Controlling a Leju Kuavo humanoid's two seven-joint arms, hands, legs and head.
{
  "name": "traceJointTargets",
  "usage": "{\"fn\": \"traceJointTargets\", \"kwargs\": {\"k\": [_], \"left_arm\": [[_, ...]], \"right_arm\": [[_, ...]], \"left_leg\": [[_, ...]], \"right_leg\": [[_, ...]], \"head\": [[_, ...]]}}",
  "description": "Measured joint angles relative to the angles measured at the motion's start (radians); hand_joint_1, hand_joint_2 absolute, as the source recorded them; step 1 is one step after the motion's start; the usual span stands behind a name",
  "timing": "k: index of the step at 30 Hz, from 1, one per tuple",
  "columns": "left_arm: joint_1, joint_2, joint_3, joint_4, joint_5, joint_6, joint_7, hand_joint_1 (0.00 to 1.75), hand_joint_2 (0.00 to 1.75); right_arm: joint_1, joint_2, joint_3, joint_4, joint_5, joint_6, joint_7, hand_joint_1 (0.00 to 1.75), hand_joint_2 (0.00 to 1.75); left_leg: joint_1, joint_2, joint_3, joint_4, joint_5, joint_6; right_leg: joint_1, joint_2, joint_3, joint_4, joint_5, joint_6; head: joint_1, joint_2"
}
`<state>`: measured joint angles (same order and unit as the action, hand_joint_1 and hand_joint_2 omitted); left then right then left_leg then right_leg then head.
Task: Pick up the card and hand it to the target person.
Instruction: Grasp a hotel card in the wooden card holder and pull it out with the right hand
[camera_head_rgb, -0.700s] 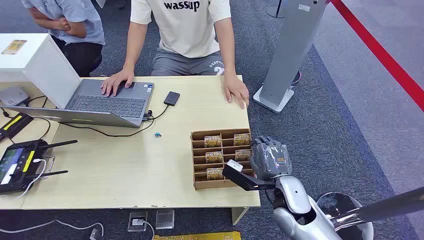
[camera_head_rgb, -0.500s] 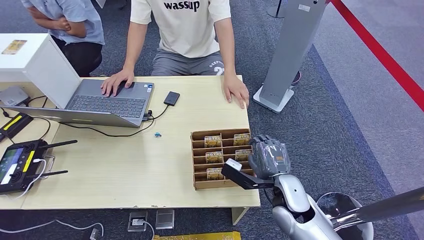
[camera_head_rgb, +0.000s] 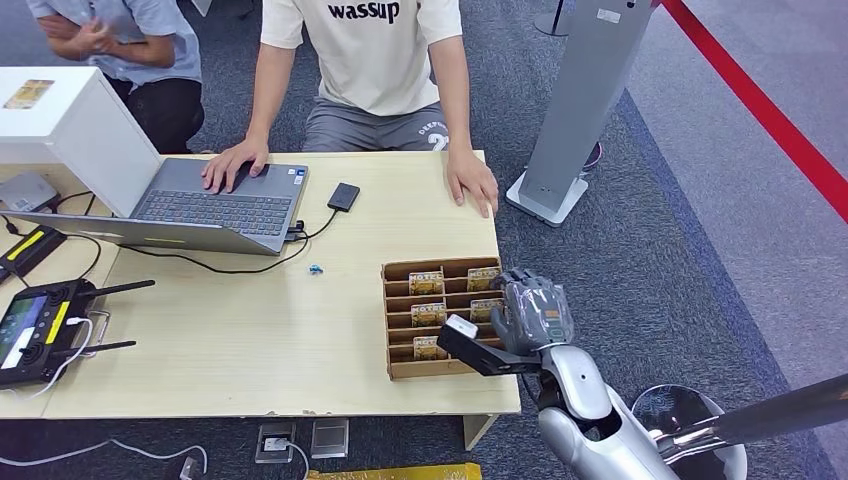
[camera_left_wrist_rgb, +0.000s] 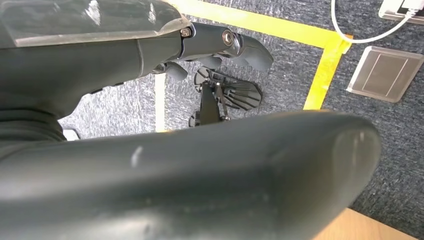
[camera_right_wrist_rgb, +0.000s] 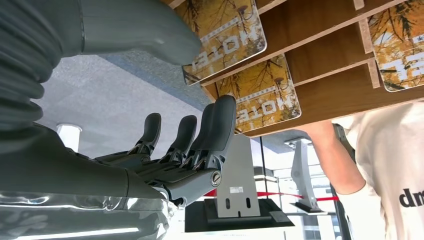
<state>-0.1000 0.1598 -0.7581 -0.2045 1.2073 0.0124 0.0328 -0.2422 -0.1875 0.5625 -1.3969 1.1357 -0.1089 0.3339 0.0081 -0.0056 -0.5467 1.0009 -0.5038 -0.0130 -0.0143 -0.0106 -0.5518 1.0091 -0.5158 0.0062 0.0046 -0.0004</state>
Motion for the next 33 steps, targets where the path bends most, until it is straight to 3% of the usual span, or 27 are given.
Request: {"fn": "traceJointTargets", "kwargs": {"k": [25,33], "left_arm": [[0.0,-0.002,0.0,0.0,0.018,0.017,0.007,0.0,0.0],[0.0,-0.002,0.0,0.0,0.017,0.017,0.008,0.0,0.0]], "right_arm": [[-0.006,0.007,0.016,0.014,-0.012,0.034,0.001,0.99,1.75],[-0.005,0.005,0.016,0.008,-0.019,0.041,0.011,1.14,1.75]], "left_leg": [[0.0,0.0,0.0,0.0,0.0,0.0],[0.0,0.0,0.001,0.0,0.0,0.0]], "right_leg": [[0.0,0.0,0.0,0.0,0.0,0.0],[0.0,0.0,0.0,0.0,0.0,0.0]], "head": [[0.0,0.0],[0.0,0.0]]}}
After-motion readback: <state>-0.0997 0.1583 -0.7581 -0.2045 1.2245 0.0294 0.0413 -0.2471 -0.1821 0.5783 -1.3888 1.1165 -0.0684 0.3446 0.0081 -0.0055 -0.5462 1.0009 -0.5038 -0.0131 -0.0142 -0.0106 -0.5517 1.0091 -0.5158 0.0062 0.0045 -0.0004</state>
